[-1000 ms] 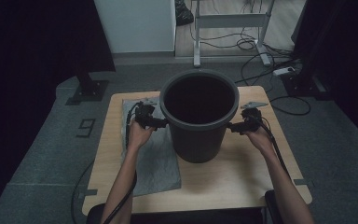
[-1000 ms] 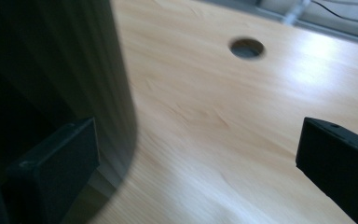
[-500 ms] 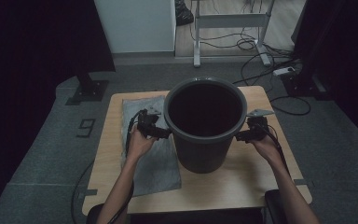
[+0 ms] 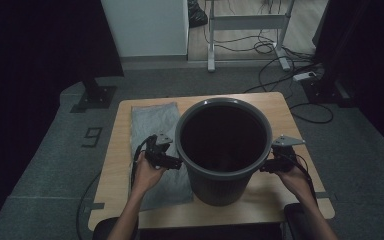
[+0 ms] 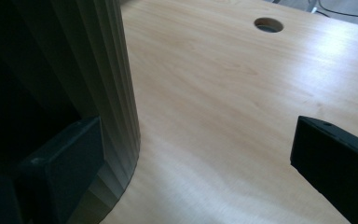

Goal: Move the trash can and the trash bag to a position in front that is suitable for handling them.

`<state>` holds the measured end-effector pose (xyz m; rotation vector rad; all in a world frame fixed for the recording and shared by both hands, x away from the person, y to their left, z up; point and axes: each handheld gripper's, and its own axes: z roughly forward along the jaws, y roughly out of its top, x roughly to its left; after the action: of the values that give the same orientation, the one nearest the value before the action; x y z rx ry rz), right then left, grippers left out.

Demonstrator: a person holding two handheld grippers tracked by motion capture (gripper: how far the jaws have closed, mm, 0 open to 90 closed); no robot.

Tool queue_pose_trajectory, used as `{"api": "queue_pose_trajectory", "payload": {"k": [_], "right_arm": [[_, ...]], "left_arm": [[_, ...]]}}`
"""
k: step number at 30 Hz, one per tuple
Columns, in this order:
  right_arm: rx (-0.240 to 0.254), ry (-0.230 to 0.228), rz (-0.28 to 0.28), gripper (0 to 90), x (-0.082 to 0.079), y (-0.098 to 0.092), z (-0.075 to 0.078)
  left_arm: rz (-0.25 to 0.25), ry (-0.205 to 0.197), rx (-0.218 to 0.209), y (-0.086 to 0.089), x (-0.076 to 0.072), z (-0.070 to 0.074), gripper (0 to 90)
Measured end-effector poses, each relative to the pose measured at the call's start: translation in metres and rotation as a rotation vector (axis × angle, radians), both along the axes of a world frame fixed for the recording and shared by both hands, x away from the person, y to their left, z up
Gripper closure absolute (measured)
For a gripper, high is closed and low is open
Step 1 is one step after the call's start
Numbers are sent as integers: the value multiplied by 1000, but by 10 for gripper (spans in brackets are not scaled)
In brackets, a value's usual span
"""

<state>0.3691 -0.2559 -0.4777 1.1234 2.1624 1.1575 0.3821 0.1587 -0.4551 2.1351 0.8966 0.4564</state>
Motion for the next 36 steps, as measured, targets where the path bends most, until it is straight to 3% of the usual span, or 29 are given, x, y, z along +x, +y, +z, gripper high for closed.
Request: {"api": "queue_pose_trajectory", "payload": {"k": [6,10,11,12,14,15,16,17,20,22,24,25,27,30,34,36], "right_arm": [[-10,-3,15,27,-19,2,1],[-6,1,26,14,-21,1,1],[23,31,39,0,-17,-3,-2],[23,31,39,0,-17,-3,-2],[5,52,16,0,-10,-9,-11],[1,66,3,0,-7,-12,-16],[2,80,-8,0,-4,-15,-22],[0,95,-19,0,-2,-19,-27],[-9,132,-49,0,3,-26,-43],[-15,156,-49,0,4,-28,-50],[-23,169,-45,0,5,-29,-54],[-24,170,-45,0,5,-29,-55],[-21,170,-44,0,5,-29,-56],[-24,183,-35,0,5,-27,-59],[-47,203,-19,0,5,-23,-66],[-64,214,-13,0,6,-22,-69]], "left_arm": [[-9,7,-13,3,-15,-2,0],[-24,19,-13,4,-18,-5,0],[-25,30,-16,7,-17,-5,0],[-15,34,-10,9,-17,-5,0],[58,28,54,29,-15,-9,0],[90,34,71,38,-14,-11,0],[90,34,71,38,-14,-11,0],[156,48,101,60,-13,-18,0],[244,86,139,91,-12,-35,0],[264,101,149,99,-12,-41,0],[298,136,181,111,-13,-56,0],[314,165,202,120,-15,-69,0],[320,192,213,126,-16,-81,0],[324,212,137,133,-14,-88,0],[344,220,85,136,1,-91,0],[350,216,83,136,11,-91,0]]}}
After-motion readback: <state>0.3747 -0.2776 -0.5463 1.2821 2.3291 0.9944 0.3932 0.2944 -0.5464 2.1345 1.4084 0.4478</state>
